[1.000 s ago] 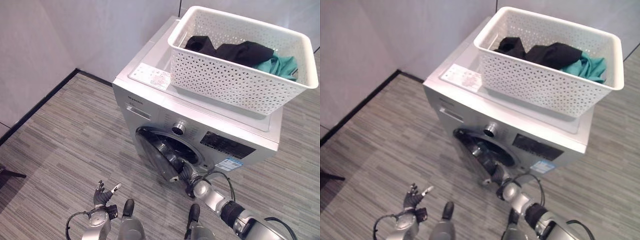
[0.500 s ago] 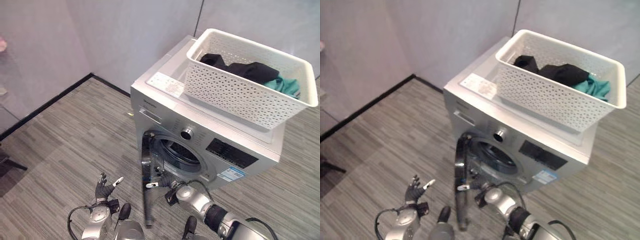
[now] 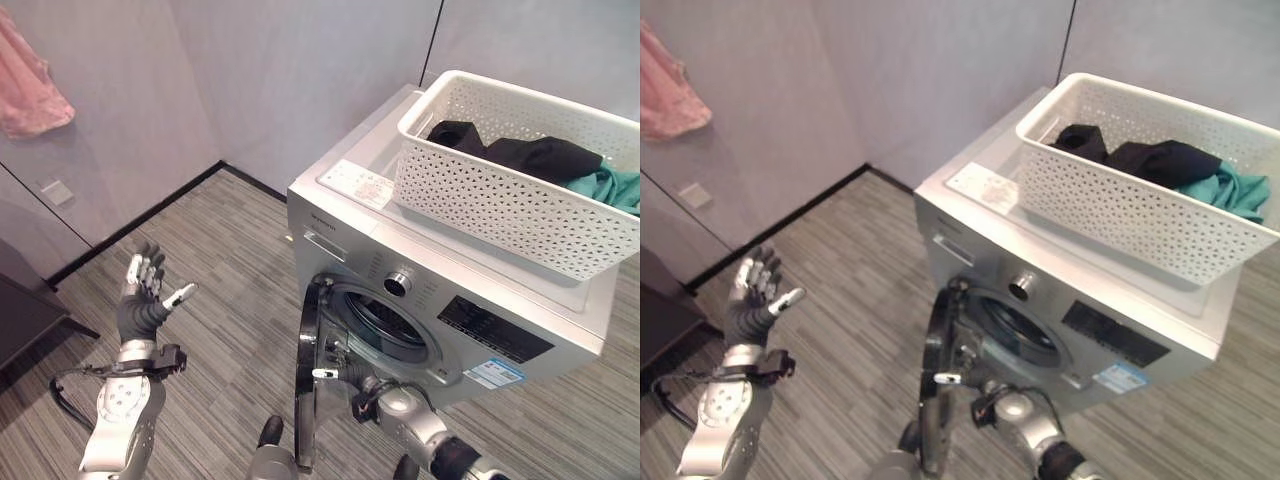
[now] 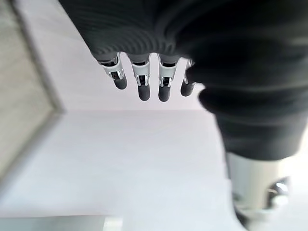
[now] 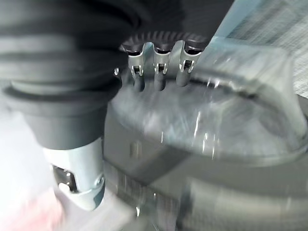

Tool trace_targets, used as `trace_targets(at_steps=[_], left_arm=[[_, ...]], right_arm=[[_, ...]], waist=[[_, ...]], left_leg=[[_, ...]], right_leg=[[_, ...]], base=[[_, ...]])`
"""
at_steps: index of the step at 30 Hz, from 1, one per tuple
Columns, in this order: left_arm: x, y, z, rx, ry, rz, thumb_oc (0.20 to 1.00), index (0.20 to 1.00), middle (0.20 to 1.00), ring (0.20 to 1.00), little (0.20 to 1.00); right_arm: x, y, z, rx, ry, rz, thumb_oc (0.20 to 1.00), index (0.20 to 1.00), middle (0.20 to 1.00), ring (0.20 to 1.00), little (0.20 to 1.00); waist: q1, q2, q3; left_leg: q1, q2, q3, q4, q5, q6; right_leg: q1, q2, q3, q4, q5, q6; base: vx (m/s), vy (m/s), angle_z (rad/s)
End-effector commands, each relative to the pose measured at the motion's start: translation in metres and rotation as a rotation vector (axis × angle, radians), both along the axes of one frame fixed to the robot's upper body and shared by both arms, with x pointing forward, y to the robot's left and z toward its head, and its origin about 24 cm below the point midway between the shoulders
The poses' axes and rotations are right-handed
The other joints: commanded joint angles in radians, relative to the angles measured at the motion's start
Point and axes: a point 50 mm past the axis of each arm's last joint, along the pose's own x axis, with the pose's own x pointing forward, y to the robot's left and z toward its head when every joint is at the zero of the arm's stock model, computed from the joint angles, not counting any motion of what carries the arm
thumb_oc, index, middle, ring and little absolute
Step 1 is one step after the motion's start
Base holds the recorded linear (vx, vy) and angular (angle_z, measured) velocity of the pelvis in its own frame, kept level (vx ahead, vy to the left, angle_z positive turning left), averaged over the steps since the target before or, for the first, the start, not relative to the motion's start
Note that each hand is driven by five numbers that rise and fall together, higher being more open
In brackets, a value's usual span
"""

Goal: Grab the laundry basket,head to the washer,open it,put in the laundry and shut it.

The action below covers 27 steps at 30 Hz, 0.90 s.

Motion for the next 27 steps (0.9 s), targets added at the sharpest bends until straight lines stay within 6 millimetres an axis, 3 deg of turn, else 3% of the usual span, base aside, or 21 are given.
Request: trace_targets(at_steps=[1,2,4,6,7,9,10,11,12,13,14,16,17,18,20,21,27], left_arm=[[0.007,-0.002,0.011,0.02,-0.055,-0.047,1.0,1.0,1.0,1.0,1.0],[0.007,-0.002,0.011,0.02,-0.055,-0.048,1.0,1.0,1.0,1.0,1.0],[0.005,-0.011,-0.001,-0.022,-0.016,-0.057,1.0,1.0,1.0,1.0,1.0],[0.003,-0.014,-0.006,-0.023,0.008,-0.062,1.0,1.0,1.0,1.0,1.0],[0.006,-0.017,-0.004,-0.002,-0.002,-0.064,1.0,1.0,1.0,1.0,1.0],[0.01,-0.02,0.002,0.007,-0.028,-0.075,1.0,1.0,1.0,1.0,1.0],[0.01,-0.022,0.011,0.029,-0.067,-0.096,1.0,1.0,1.0,1.0,1.0],[0.008,-0.024,0.014,0.04,-0.081,-0.111,1.0,1.0,1.0,1.0,1.0],[0.008,-0.024,0.016,0.051,-0.086,-0.117,1.0,1.0,1.0,1.0,1.0],[0.006,-0.025,0.018,0.063,-0.087,-0.121,1.0,1.0,1.0,1.0,1.0],[0.005,-0.025,0.016,0.055,-0.08,-0.122,1.0,1.0,1.0,1.0,1.0],[0.003,-0.028,0.016,0.059,-0.071,-0.145,1.0,1.0,1.0,1.0,1.0],[0.003,-0.029,0.016,0.075,-0.067,-0.16,1.0,1.0,1.0,1.0,1.0],[0.002,-0.031,0.016,0.074,-0.067,-0.168,1.0,1.0,1.0,1.0,1.0],[0.005,-0.034,0.016,0.071,-0.064,-0.176,1.0,1.0,1.0,1.0,1.0],[0.006,-0.036,0.013,0.078,-0.052,-0.188,1.0,1.0,1.0,1.0,1.0],[0.001,-0.037,0.005,0.089,-0.007,-0.205,1.0,1.0,1.0,1.0,1.0]], right_arm=[[0.039,0.01,0.042,0.113,-0.205,-0.036,1.0,1.0,1.0,1.0,1.0],[0.039,0.01,0.042,0.112,-0.205,-0.037,1.0,1.0,1.0,1.0,1.0],[0.039,-0.012,0.046,0.095,-0.233,-0.085,1.0,1.0,1.0,1.0,1.0],[0.045,-0.024,0.051,0.058,-0.26,-0.094,1.0,1.0,1.0,1.0,1.0],[0.05,-0.037,0.056,0.037,-0.287,-0.136,1.0,1.0,1.0,1.0,1.0],[0.054,-0.047,0.061,0.014,-0.31,-0.162,1.0,1.0,1.0,1.0,1.0],[0.052,-0.055,0.06,0.009,-0.31,-0.186,1.0,1.0,1.0,1.0,1.0],[0.047,-0.06,0.056,0.023,-0.298,-0.218,1.0,1.0,1.0,1.0,1.0],[0.041,-0.065,0.054,0.032,-0.29,-0.251,1.0,1.0,1.0,1.0,1.0],[0.031,-0.076,0.052,0.036,-0.277,-0.287,1.0,1.0,1.0,1.0,1.0],[0.022,-0.086,0.048,0.034,-0.257,-0.327,1.0,1.0,1.0,1.0,1.0],[0.006,-0.105,0.043,0.035,-0.237,-0.414,1.0,1.0,1.0,1.0,1.0],[0.002,-0.108,0.042,0.042,-0.234,-0.431,1.0,1.0,1.0,1.0,1.0],[0.003,-0.103,0.04,0.034,-0.226,-0.409,1.0,1.0,1.0,1.0,1.0],[0.008,-0.094,0.04,0.045,-0.224,-0.386,1.0,1.0,1.0,1.0,1.0],[0.013,-0.079,0.039,0.081,-0.218,-0.344,1.0,1.0,1.0,1.0,1.0],[0.033,-0.046,0.048,0.126,-0.251,-0.238,1.0,1.0,1.0,1.0,1.0]], waist=[[-0.024,-0.087,0.03],[-0.024,-0.085,0.029],[-0.038,-0.077,0.031],[-0.038,-0.066,0.037],[-0.041,-0.069,0.037],[-0.064,-0.096,0.05],[-0.092,-0.11,0.054],[-0.101,-0.113,0.052],[-0.119,-0.11,0.049],[-0.162,-0.095,0.026],[-0.182,-0.082,0.008],[-0.203,-0.075,-0.011],[-0.212,-0.078,-0.016],[-0.206,-0.081,-0.014],[-0.199,-0.087,-0.007],[-0.187,-0.09,-0.004],[-0.152,-0.083,0.014]], left_leg=[[0.05,0.034,0.077,0.045,-0.148,-0.004],[0.05,0.036,0.076,0.045,-0.148,-0.005],[0.038,0.06,0.076,0.048,-0.119,-0.019],[0.029,0.077,0.073,0.01,-0.066,-0.046],[-0.022,0.092,0.066,-0.012,0.025,-0.078],[-0.051,0.086,0.121,0.071,0.001,-0.059],[-0.004,0.103,0.159,0.251,-0.042,-0.043],[0.021,0.107,0.154,0.319,-0.043,-0.036],[0.045,0.105,0.145,0.321,-0.055,-0.025],[0.118,0.113,0.187,0.254,-0.088,-0.014],[0.155,0.123,0.219,0.224,-0.088,-0.017],[0.178,0.122,0.224,0.196,-0.058,-0.017],[0.191,0.11,0.234,0.182,-0.09,-0.014],[0.206,0.091,0.238,0.164,-0.15,-0.004],[0.21,0.076,0.237,0.157,-0.172,0.001],[0.232,0.064,0.242,0.111,-0.199,0.001],[0.242,0.049,0.227,0.043,-0.208,0.0]], right_leg=[[-0.043,-0.068,0.056,0.002,-0.078,-0.011],[-0.044,-0.066,0.055,0.002,-0.079,-0.012],[-0.035,-0.03,0.059,0.002,-0.118,-0.032],[-0.04,-0.009,0.042,0.002,-0.131,-0.04],[-0.054,-0.005,0.024,0.002,-0.145,-0.04],[-0.081,-0.016,0.021,0.002,-0.135,-0.05],[-0.123,-0.006,0.019,0.002,-0.126,-0.073],[-0.134,0.0,0.02,0.002,-0.126,-0.082],[-0.137,0.006,0.025,0.002,-0.124,-0.081],[-0.14,0.014,0.033,0.002,-0.12,-0.072],[-0.143,0.021,0.053,0.002,-0.109,-0.069],[-0.137,0.013,0.067,0.002,-0.086,-0.061],[-0.136,-0.006,0.068,0.003,-0.071,-0.051],[-0.146,-0.026,0.081,0.006,-0.046,-0.037],[-0.155,-0.047,0.088,0.01,-0.026,-0.025],[-0.15,-0.076,0.073,0.014,-0.011,-0.009],[-0.152,-0.111,0.035,0.013,0.012,0.009]], base=[[-0.01,-0.109,0.33],[0.0,-0.127,0.26],[-0.02,-0.152,0.13],[-0.15,-0.115,0.16],[-0.28,-0.064,0.46],[-0.33,-0.03,1.15],[-0.28,-0.003,1.09],[-0.2,0.064,0.33],[0.0,0.172,-0.3],[0.07,0.262,-0.07],[0.11,0.26,0.15],[0.04,0.299,0.45],[-0.02,0.329,0.46],[-0.03,0.229,0.33],[-0.07,0.148,-0.07],[-0.07,0.119,-0.1],[-0.05,0.02,0.31]])
